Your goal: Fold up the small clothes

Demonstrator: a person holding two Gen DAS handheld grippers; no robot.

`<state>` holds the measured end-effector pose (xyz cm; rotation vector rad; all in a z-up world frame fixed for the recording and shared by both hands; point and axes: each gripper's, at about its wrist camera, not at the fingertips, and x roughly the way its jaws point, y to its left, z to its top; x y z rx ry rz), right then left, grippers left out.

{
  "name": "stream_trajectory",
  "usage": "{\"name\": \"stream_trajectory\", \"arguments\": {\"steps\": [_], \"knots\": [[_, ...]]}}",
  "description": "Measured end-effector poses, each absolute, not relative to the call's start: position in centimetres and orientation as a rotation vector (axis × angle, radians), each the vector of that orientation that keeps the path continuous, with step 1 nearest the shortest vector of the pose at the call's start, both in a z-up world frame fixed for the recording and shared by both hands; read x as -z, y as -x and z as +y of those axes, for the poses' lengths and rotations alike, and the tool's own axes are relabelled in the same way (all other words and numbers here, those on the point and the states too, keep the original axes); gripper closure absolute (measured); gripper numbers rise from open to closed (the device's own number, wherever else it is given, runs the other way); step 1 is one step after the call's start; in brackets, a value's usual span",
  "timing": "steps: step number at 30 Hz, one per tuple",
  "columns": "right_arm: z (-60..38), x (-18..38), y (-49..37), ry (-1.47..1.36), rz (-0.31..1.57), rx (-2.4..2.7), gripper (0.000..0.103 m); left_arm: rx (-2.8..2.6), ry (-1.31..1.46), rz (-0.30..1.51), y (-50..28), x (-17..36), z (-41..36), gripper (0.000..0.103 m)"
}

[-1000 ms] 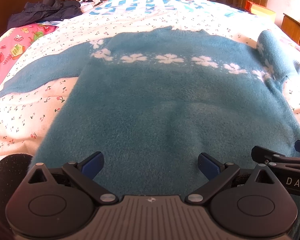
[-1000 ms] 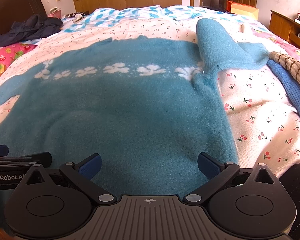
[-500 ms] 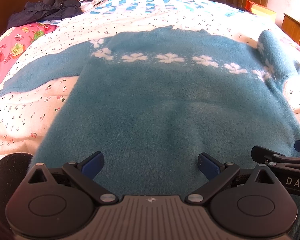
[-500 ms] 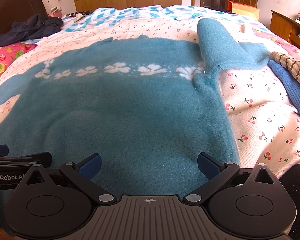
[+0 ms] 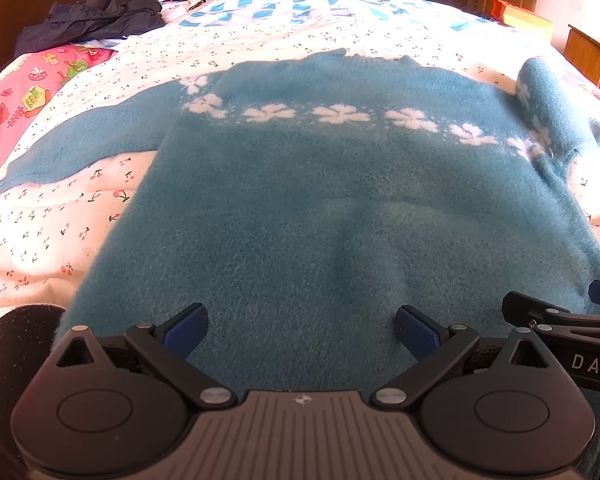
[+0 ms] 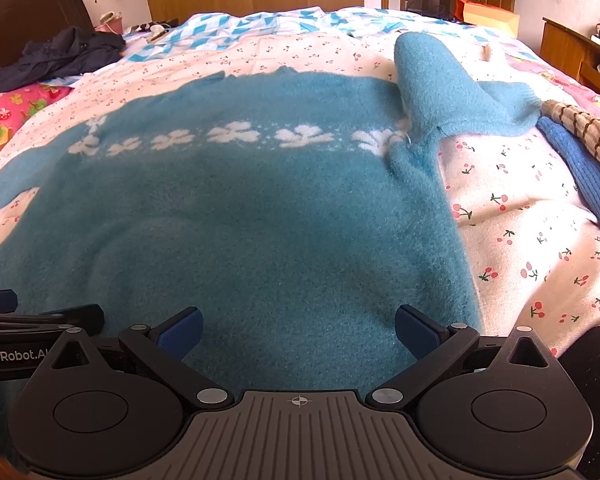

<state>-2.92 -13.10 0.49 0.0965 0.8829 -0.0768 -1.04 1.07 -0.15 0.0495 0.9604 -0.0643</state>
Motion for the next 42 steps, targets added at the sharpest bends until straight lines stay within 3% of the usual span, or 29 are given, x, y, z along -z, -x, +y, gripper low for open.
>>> {"name": "stream_trajectory", "arguments": {"steps": [42], "knots": [[-13.4,-1.1,2.7,-0.14,0.855,0.037,0.001,0.038,-0.129,0.93,1.0,-1.1,0.0,0.004]]}}
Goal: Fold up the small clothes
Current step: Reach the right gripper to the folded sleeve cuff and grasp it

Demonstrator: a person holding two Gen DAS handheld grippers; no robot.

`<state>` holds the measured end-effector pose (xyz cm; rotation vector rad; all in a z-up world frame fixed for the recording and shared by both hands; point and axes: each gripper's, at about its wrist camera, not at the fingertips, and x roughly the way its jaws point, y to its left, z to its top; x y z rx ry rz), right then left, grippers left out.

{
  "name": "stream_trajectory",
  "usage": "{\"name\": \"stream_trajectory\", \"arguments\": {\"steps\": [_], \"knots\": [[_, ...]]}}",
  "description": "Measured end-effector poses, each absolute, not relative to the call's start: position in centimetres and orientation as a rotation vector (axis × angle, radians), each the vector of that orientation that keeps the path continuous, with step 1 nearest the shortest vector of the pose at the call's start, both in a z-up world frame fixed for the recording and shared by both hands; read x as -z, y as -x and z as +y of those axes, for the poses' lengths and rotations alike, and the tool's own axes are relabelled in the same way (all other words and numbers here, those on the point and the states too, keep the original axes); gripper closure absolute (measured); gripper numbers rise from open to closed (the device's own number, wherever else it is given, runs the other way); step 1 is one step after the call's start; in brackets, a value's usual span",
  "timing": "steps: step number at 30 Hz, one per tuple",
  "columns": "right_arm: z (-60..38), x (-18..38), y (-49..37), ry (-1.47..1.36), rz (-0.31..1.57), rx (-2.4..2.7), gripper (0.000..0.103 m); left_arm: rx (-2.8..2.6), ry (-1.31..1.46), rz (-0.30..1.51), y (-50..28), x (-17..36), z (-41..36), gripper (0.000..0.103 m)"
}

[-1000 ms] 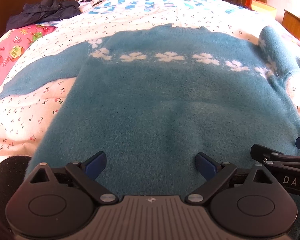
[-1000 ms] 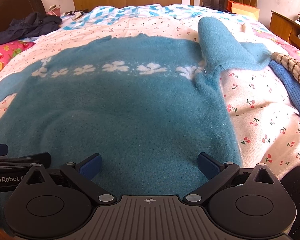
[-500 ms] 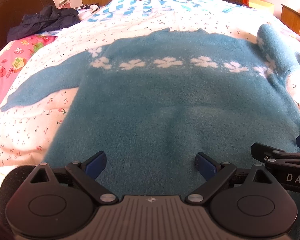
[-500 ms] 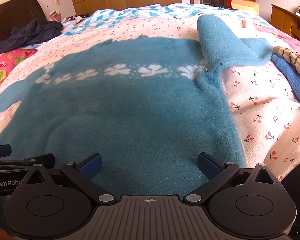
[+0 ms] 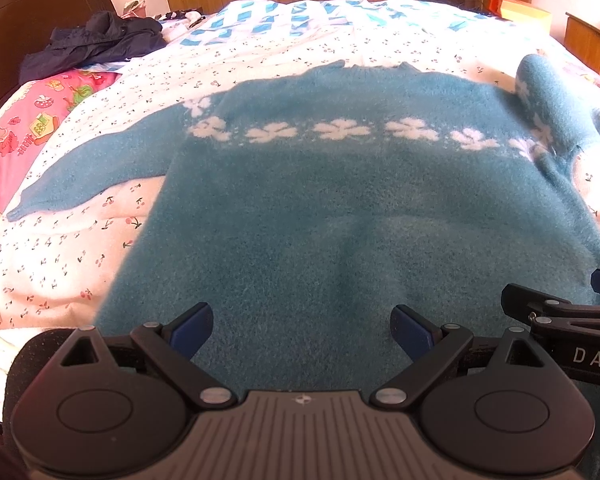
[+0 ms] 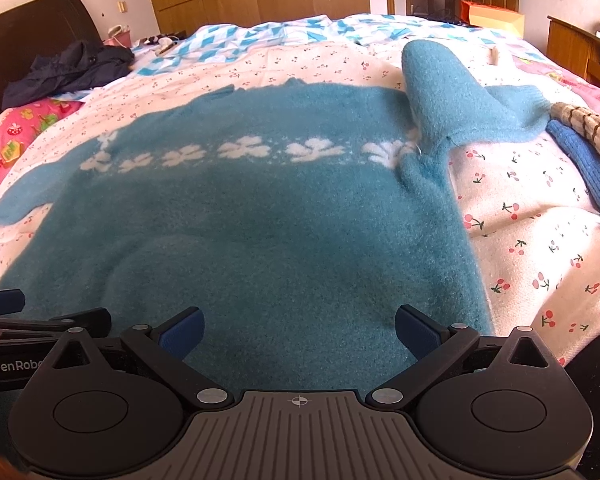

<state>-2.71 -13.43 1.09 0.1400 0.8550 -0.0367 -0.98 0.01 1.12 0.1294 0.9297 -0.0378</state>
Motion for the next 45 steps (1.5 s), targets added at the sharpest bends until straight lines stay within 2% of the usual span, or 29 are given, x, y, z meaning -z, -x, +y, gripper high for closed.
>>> {"name": "stream_trajectory", "arguments": {"steps": [16,28,32,37,42,45], "knots": [[-16.5,-2.9,2.9,-0.234,0.788,0.075,0.001,0.148,-0.143,0.905,-1.0,-3.1,-2.3,0.004],[-29.1,-5.4,-0.5,-0.394,0.604,0.281,0.001,0.321,-0.219,0.812,-5.0,-5.6,-11.1,0.003],[-34.2,-4.3,-3.6,-0.458,0.573,0.373,0.008,0.349,-0.231,0.799,-6.3,-5.7,-13.6,0.003],[-39.3,-2.0,-7.6,-0.587,0.56,0.431,0.028,0.364,-0.225,0.825,-8.3,-4.8,-15.6,0.003],[-41.3,0.3,-11.5,-0.637,0.584,0.473,0.033,0.371,-0.22,0.84,-8.8,-4.1,-16.3,0.003],[-41.6,0.8,-12.6,-0.633,0.569,0.496,0.032,0.375,-0.221,0.854,-8.7,-3.6,-16.2,0.003]]}}
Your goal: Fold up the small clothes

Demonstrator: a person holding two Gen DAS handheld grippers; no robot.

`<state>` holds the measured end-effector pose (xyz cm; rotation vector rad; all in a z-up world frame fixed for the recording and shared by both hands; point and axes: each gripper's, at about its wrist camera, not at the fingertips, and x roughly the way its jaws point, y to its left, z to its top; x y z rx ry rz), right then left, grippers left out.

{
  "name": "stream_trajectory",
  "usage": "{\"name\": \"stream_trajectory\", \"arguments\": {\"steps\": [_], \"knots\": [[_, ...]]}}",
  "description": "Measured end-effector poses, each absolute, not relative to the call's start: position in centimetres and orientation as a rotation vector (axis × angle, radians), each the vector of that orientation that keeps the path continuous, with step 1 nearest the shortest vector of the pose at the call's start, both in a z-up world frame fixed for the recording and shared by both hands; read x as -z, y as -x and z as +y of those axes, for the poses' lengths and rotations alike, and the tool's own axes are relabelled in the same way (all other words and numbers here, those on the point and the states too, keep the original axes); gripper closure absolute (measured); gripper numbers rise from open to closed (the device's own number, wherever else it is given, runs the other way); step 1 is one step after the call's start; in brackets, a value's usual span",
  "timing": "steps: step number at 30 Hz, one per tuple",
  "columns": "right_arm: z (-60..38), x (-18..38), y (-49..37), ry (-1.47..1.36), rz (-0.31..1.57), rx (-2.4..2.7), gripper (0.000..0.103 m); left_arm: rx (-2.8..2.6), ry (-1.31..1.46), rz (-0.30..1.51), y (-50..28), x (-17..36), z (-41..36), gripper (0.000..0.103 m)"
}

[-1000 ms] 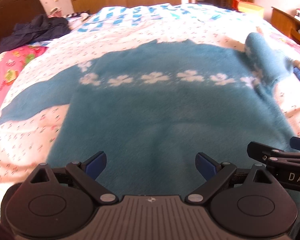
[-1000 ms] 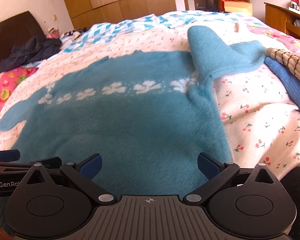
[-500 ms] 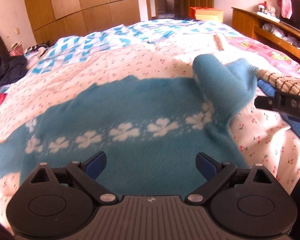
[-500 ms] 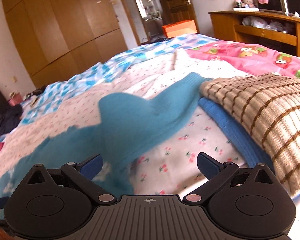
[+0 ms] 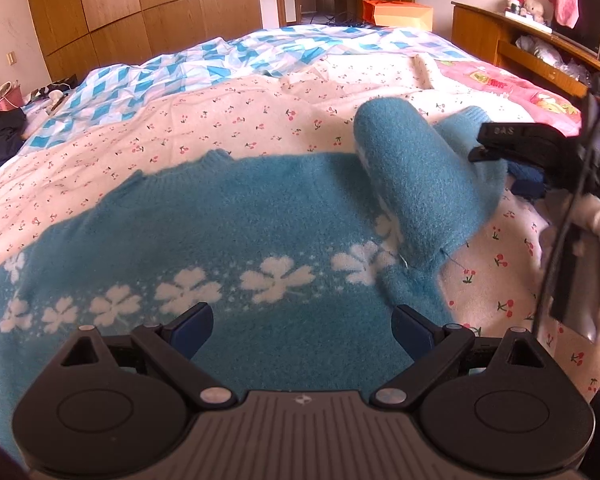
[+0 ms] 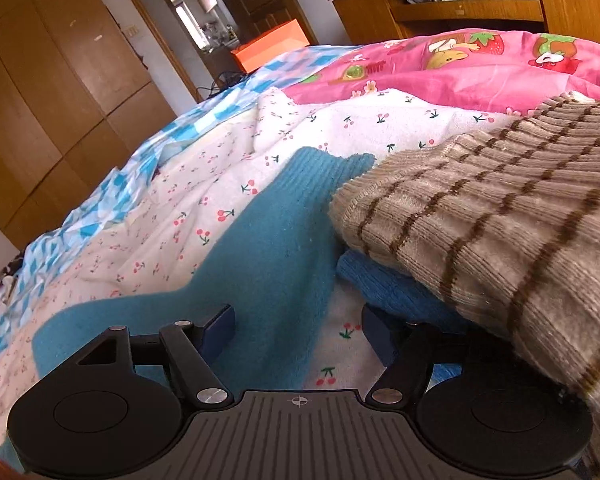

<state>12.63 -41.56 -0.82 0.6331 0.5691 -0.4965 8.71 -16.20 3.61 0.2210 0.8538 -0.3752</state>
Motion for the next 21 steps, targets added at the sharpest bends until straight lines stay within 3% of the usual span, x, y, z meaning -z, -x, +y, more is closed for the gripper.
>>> {"name": "stream_trajectory", "arguments": {"steps": [3,5,6,9,16,21], "knots": [[-42.1,0.9,-13.1,-0.674,0.548,0.514,0.035,0.381,-0.221,0.873,-8.7,-3.0,-16.2,0.003],[-42.4,1.0,-13.3,-0.692,0.542,0.529,0.056,0.384,-0.22,0.884,-8.7,-2.6,-16.1,0.003],[-42.6,0.9,-13.2,-0.703,0.542,0.532,0.076,0.386,-0.217,0.886,-8.7,-2.5,-16.0,0.003],[-43.2,0.7,-12.7,-0.769,0.532,0.494,0.09,0.388,-0.203,0.88,-8.6,-2.8,-15.3,0.003],[-39.7,-4.6,-12.5,-0.704,0.441,0.367,0.091,0.359,-0.154,0.873,-8.6,-3.1,-12.1,0.003],[-31.7,-9.1,-14.3,-0.55,0.424,0.166,0.092,0.323,-0.108,0.865,-8.0,-3.3,-8.5,0.003]]}}
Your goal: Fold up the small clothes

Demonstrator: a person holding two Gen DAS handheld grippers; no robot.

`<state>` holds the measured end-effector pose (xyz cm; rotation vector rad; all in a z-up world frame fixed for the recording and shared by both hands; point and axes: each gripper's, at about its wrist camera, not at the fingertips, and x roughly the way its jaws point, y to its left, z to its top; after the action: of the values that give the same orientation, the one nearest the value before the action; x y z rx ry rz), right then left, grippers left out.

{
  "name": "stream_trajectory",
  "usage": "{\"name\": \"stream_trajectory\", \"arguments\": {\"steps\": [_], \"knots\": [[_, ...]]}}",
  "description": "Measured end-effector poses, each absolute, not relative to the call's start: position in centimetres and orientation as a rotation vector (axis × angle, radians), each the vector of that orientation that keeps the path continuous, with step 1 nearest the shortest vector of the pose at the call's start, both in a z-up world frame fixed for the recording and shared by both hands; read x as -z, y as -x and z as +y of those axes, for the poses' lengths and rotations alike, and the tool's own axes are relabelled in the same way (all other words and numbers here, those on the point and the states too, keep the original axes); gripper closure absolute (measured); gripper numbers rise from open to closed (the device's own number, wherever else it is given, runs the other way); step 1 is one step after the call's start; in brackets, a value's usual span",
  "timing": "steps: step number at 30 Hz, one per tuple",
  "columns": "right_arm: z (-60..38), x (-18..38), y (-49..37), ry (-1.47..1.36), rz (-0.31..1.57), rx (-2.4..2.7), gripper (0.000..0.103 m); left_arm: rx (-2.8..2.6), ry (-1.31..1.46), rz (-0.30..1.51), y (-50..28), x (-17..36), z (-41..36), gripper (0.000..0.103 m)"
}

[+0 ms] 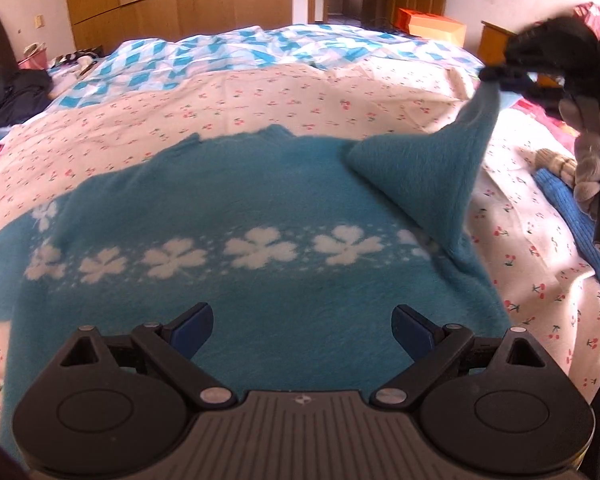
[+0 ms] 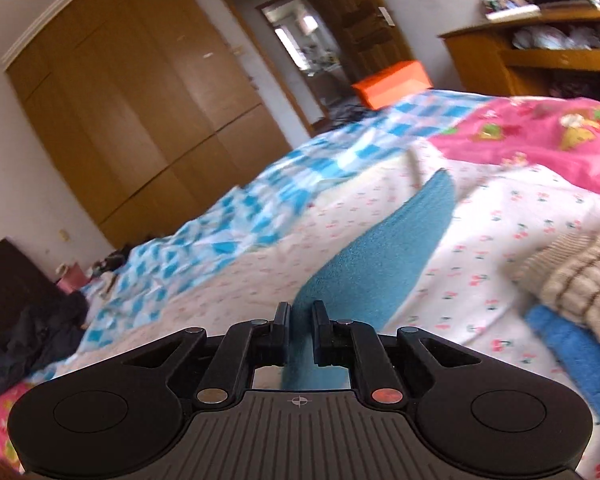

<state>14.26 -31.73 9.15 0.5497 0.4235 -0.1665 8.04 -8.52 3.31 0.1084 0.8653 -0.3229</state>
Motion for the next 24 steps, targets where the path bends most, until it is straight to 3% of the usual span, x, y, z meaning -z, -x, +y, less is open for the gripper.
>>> {"name": "stream_trajectory", "arguments": {"steps": [4,8,10,12,17,20,24], "knots": [[-23.1,-10.3,-16.4,-0.425,0.475,-0.023,0.092,0.275,-0.07,0.855,-7.4,-3.5,-4.6,0.003],[-13.8,-8.1,-18.7,-0.226,0.585,-0.163,0.087,0.202,-0.054,0.835,-6.5,-3.2,-0.3,0.003],[-9.6,-6.0,-19.6,-0.092,0.664,-0.226,0.072,0.163,-0.047,0.832,-6.1,-2.8,1.7,0.003],[-6.7,-3.9,-19.4,0.005,0.711,-0.257,0.067,0.126,-0.027,0.834,-5.7,-2.3,3.5,0.003],[-4.1,-1.3,-18.4,0.123,0.774,-0.256,0.063,0.096,0.083,0.865,-5.9,-1.3,6.5,0.003],[-3.2,-1.7,-18.6,0.165,0.767,-0.257,0.054,0.111,0.147,0.848,-6.4,-1.6,7.4,0.003],[-1.6,-2.2,-19.1,0.204,0.752,-0.285,0.048,0.11,0.176,0.834,-6.5,-1.5,8.1,0.003]]}}
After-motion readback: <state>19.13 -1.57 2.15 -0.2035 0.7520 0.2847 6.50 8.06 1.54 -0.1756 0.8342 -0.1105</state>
